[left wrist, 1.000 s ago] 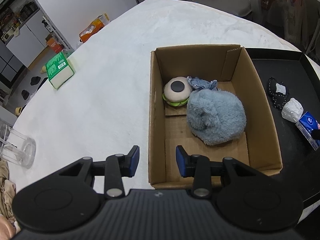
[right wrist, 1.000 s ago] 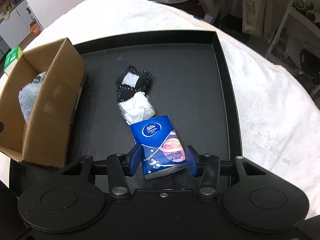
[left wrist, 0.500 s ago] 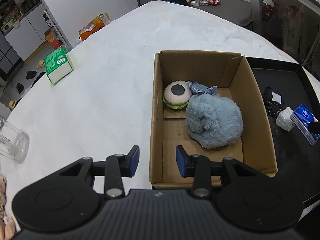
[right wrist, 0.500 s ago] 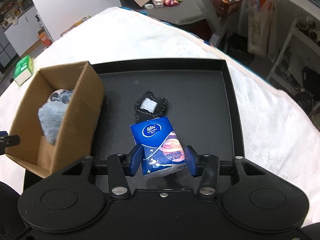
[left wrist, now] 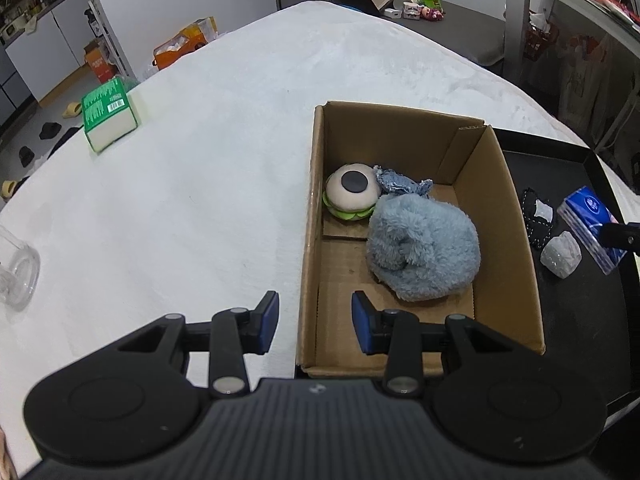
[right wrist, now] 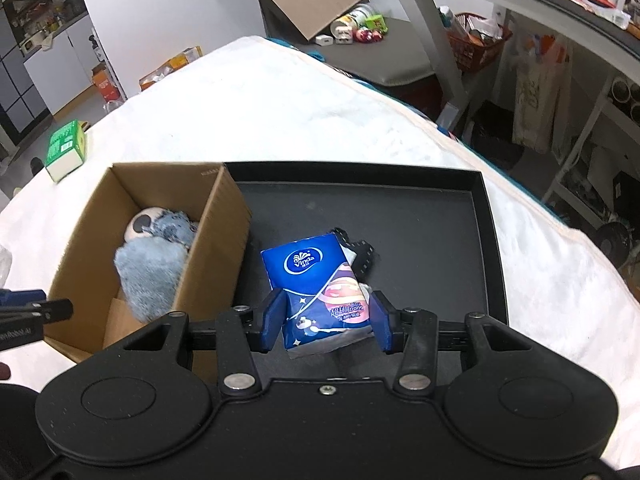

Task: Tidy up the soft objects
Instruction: 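Lift the blue tissue packet with the right gripper and carry it to the box, then open the right gripper to drop the tissue packet into the box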

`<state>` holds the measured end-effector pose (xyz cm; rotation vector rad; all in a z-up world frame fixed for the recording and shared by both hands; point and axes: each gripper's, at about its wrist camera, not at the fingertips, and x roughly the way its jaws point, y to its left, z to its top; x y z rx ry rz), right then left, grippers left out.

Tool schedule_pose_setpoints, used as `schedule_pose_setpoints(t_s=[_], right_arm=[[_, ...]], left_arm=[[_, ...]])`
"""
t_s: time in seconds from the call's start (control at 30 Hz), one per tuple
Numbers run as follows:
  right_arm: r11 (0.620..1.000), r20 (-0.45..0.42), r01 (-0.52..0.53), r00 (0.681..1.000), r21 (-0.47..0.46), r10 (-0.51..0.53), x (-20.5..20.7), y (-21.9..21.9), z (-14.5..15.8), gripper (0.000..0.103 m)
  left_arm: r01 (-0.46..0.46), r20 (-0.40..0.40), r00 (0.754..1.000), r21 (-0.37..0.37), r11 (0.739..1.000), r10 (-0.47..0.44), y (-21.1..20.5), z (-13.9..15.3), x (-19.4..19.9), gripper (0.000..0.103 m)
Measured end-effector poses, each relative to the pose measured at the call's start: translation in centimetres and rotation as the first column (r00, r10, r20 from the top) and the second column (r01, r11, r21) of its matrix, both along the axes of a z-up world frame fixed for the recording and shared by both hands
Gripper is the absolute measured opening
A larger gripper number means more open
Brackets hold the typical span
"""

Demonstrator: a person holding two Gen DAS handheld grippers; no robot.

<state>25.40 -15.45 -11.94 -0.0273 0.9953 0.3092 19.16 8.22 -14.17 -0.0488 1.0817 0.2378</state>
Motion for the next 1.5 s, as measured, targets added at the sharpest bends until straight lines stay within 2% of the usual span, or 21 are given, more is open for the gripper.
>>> schedule_pose_setpoints(t_s=[0.57, 0.7, 0.8, 0.97, 1.03, 1.1, 1.3, 1.5], right_arm=[[0.997, 0.065, -0.078, 0.995, 0.002, 0.078, 0.9, 5.4, 2.9, 0.044], [0.996, 0.071, -0.088, 0.994, 0.003, 0.087, 1.1, 6.6, 3.4, 0.044], [0.995, 0.078, -0.098, 0.992, 0.006, 0.097, 1.2, 7.5, 3.7, 0.044], [0.994, 0.086, -0.113, 0.99, 0.011, 0.111, 1.5, 8.9, 4.1, 0.043], [0.993, 0.087, -0.119, 0.989, 0.013, 0.117, 1.5, 9.4, 4.2, 0.038], [0.992, 0.079, -0.125, 0.989, 0.016, 0.123, 1.7, 9.9, 4.2, 0.017], [0.992, 0.071, -0.124, 0.99, 0.033, 0.122, 2.0, 11.0, 4.1, 0.017], [0.994, 0.064, -0.097, 0.993, 0.048, 0.094, 2.0, 10.2, 4.1, 0.017]], left_arm=[[-0.035, -0.016, 0.999, -0.146, 0.989, 0.034, 2.2, -0.8, 0.2, 0.037], [-0.034, -0.019, 0.999, -0.169, 0.985, 0.031, 2.5, -1.0, 0.2, 0.032], [-0.04, -0.029, 0.999, -0.168, 0.985, 0.036, 2.7, -1.3, 0.3, 0.023], [-0.051, -0.033, 0.998, -0.161, 0.986, 0.047, 2.9, -1.4, 0.4, 0.015], [-0.058, -0.03, 0.998, -0.166, 0.984, 0.053, 3.1, -1.4, 0.3, 0.014], [-0.063, -0.027, 0.998, -0.176, 0.982, 0.059, 3.3, -1.4, 0.2, 0.012], [-0.07, -0.022, 0.997, -0.207, 0.976, 0.067, 3.8, -1.5, 0.0, 0.012], [-0.067, -0.015, 0.998, -0.211, 0.975, 0.066, 3.8, -1.4, -0.2, 0.012]])
